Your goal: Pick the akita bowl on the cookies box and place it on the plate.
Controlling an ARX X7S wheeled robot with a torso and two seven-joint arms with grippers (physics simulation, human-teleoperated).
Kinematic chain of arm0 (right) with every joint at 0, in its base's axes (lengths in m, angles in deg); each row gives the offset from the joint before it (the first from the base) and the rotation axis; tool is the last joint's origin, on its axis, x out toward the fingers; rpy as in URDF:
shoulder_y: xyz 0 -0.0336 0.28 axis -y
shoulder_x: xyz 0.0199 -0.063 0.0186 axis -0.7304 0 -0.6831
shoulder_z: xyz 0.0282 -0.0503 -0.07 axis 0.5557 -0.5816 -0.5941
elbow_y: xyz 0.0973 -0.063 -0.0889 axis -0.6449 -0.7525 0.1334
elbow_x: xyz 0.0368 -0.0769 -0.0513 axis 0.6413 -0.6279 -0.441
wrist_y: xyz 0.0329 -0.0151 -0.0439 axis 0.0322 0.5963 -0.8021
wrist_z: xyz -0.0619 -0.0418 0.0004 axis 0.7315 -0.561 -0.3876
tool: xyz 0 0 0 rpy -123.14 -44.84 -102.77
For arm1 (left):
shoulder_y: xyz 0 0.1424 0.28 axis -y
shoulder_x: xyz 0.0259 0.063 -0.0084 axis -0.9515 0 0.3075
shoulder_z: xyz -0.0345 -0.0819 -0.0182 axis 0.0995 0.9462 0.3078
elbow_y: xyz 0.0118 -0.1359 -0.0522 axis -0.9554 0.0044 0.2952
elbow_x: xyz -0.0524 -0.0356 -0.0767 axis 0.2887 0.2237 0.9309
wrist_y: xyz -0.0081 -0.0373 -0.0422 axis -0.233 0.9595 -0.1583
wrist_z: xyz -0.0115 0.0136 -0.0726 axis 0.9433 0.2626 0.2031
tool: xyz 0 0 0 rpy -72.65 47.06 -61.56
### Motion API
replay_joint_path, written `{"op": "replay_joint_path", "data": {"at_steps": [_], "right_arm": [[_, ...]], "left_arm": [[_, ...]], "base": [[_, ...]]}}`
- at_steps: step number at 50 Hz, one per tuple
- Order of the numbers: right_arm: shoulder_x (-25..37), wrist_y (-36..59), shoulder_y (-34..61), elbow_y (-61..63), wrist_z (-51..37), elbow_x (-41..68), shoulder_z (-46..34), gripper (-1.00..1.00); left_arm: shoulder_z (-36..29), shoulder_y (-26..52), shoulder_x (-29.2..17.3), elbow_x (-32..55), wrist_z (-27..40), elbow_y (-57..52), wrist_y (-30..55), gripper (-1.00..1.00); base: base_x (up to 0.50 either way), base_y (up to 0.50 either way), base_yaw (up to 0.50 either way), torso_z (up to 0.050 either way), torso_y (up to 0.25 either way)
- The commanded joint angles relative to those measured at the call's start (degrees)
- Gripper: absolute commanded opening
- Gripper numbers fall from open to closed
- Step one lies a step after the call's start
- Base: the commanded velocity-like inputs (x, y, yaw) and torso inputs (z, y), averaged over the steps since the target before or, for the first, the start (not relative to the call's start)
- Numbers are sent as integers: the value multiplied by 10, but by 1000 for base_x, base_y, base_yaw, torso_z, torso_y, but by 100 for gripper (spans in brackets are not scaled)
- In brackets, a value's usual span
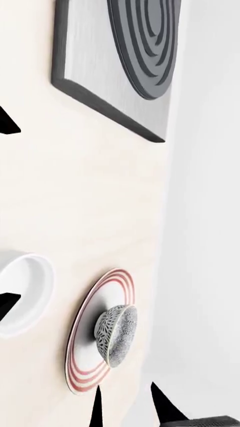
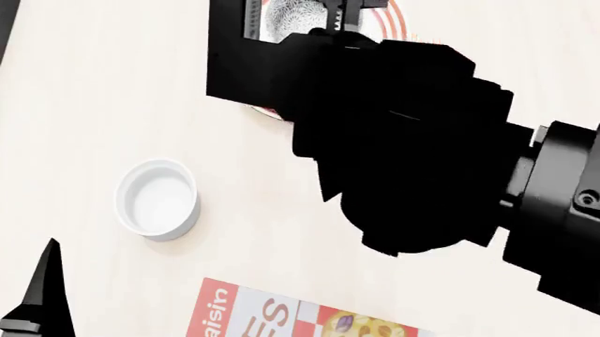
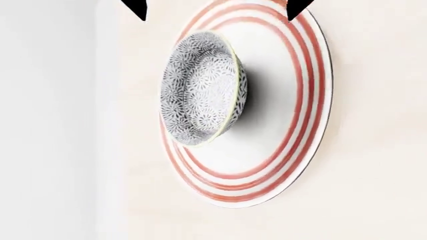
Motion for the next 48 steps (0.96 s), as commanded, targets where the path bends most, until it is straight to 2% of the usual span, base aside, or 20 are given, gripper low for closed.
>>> {"op": "replay_joint_path", "data": {"at_steps": [1, 5, 10, 13, 15, 18, 20, 23, 24, 29, 35, 39, 40, 48], "right_arm": [[142, 72, 35, 281, -83, 48, 23, 100], [199, 89, 20, 396, -164, 48, 33, 100], [266, 94, -34, 505, -310, 87, 99, 100], [319, 58, -99, 571, -434, 121, 144, 100], [356, 7, -162, 618, -519, 99, 143, 100], [386, -41, -221, 655, -601, 53, 129, 100], [413, -109, -226, 660, -642, 41, 105, 100], [442, -201, -174, 661, -729, 6, -8, 100], [478, -285, -185, 661, -762, -23, -32, 100], [539, -416, -190, 661, -868, -173, -149, 100], [616, -543, -213, 661, -943, -300, -203, 100], [669, -594, -337, 660, -944, -326, -74, 100], [683, -609, -338, 660, -944, -324, -55, 100], [686, -633, -335, 660, -944, -325, -39, 100]], "left_arm": [[4, 1, -6, -1, 9, -14, 5, 100], [13, 9, -8, 1, 18, -22, 7, 100], [27, 12, -3, -27, 33, -32, -15, 100], [38, 16, -2, -22, 39, -37, -20, 100], [43, 15, 0, -25, 43, -43, -28, 100], [46, 15, 4, -27, 47, -49, -34, 100], [50, 14, 9, -33, 48, -52, -47, 100], [59, 13, 15, -33, 58, -63, -58, 100], [62, 12, 19, -40, 61, -72, -68, 100], [73, 3, 30, -71, 66, -93, -108, 100], [79, -16, 46, -89, 65, -88, -149, 100], [82, -18, 53, -103, 67, -90, -168, 100], [83, -18, 54, -106, 68, -90, -170, 100], [84, -20, 57, -110, 69, -88, -182, 100]], "base": [[0, 0, 0, 0, 0], [0, 0, 0, 0, 0], [0, 0, 0, 0, 0], [0, 0, 0, 0, 0], [0, 0, 0, 0, 0], [0, 0, 0, 0, 0], [0, 0, 0, 0, 0], [0, 0, 0, 0, 0], [0, 0, 0, 0, 0], [0, 0, 0, 0, 0], [0, 0, 0, 0, 0], [0, 0, 0, 0, 0], [0, 0, 0, 0, 0], [0, 0, 0, 0, 0]]}}
